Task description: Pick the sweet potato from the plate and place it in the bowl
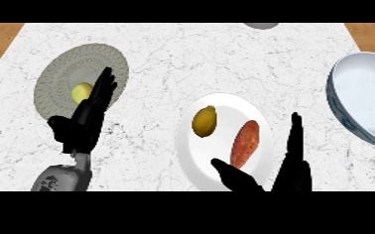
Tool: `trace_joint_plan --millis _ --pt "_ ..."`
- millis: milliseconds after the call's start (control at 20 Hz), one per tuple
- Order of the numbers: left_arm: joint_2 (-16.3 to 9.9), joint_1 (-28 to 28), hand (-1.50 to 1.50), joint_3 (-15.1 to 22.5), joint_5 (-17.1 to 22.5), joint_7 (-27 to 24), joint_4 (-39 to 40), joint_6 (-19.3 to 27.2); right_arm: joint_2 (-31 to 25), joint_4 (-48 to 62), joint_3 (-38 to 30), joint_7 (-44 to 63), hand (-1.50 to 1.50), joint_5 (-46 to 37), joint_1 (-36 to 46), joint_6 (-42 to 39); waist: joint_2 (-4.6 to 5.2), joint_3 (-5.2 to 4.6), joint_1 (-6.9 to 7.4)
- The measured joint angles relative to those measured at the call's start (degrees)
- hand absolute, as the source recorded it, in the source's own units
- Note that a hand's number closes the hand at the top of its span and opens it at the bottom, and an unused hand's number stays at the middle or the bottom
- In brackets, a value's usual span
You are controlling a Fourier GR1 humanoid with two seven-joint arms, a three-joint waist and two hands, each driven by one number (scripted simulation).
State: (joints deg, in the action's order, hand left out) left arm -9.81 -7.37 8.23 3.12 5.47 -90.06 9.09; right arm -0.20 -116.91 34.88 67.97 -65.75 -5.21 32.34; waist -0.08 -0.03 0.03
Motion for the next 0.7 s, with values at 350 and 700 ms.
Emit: trace_joint_plan --millis 350,700 --pt "1.5 -0.4 0.00 0.2 -1.0 -2.1 2.1 0.2 0.0 2.5 0.4 -3.6 -1.50 3.2 -2.2 6.1 0.08 0.02 -0.11" --pt "1.6 -0.3 0.00 -0.2 -1.0 -1.0 0.9 -0.5 0.0 7.9 -0.2 -6.3 -1.50 7.8 -2.4 12.6 0.11 0.03 0.03"
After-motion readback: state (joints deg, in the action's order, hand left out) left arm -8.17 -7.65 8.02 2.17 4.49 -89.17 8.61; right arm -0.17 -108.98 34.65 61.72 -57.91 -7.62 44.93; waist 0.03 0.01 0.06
